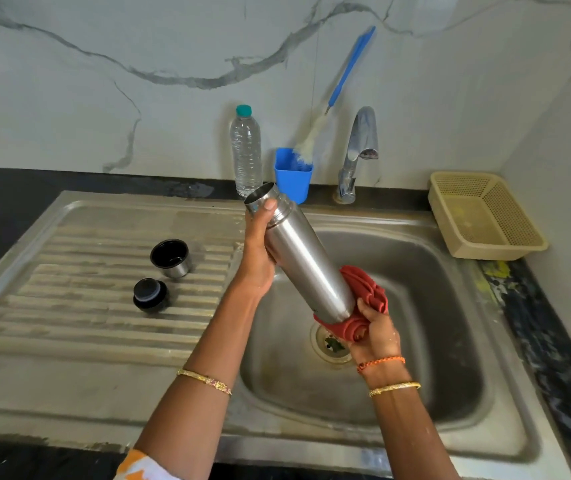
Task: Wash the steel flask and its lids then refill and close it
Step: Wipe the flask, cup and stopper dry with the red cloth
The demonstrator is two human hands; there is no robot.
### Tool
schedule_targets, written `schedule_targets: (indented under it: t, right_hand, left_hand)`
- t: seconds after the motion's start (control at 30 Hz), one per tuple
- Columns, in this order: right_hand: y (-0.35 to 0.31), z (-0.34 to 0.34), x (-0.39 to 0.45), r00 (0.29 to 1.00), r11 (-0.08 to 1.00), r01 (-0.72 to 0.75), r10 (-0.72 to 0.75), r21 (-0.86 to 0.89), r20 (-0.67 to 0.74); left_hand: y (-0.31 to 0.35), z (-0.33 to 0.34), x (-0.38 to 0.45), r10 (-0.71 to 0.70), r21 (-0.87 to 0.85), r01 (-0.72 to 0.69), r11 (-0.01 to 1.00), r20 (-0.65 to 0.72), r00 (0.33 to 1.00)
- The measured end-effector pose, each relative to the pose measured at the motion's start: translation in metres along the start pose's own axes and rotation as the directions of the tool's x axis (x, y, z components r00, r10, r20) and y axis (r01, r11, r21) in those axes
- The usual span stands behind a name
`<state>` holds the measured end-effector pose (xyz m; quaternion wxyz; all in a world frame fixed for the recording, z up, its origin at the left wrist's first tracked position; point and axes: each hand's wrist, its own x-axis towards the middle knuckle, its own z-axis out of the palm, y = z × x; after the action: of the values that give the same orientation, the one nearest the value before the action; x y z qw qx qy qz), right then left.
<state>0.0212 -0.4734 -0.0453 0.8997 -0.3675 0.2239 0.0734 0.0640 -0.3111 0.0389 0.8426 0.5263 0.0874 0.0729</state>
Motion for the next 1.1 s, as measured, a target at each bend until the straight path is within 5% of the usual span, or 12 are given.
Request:
schedule_targets:
  t: [0.27,0.37,0.53,0.7,0.83,1.0,1.1]
  right_hand:
    - [0.009,-0.004,0.005,0.980,0.988,0.144,-0.133,0.064,-0.146]
    - [0.009,0.005,-0.002,0.949,0.960,0.256,-0.271,-0.112,-0.161]
    - [0.011,0.022,-0.007,0.889,0.617,0.423,-0.426,-0.663,0.170]
    - [0.004,0.096,-0.026,0.701,0.569,0.711,-0.533,-0.413,0.473]
    - [-0.004,0.094,-0.016,0.528,0.293,0.848,-0.543,-0.443,0.653]
    - [-0.013,0.039,0.000,0.846,0.487,0.533,-0.299,-0.692,0.442]
    - [-0.018,0.046,-0.003,0.828,0.522,0.555,-0.269,-0.648,0.493]
  left_hand:
    - [-0.010,0.011,-0.016,0.063,0.139,-0.022,0.990,-0.298,0.953]
    - [-0.019,0.016,-0.016,0.095,0.124,-0.045,0.991,-0.433,0.896]
    - [-0.025,0.015,-0.015,0.112,0.055,-0.098,0.994,-0.414,0.903]
    - [-0.029,0.022,-0.017,0.163,-0.034,-0.178,0.983,-0.256,0.953]
    - [-0.019,0.011,-0.013,0.148,-0.139,-0.176,0.974,-0.191,0.970]
    - [-0.013,-0.005,-0.008,0.030,-0.042,-0.034,0.999,-0.074,0.997]
    - [-0.020,-0.004,-0.011,0.005,0.031,-0.003,1.000,-0.060,0.998]
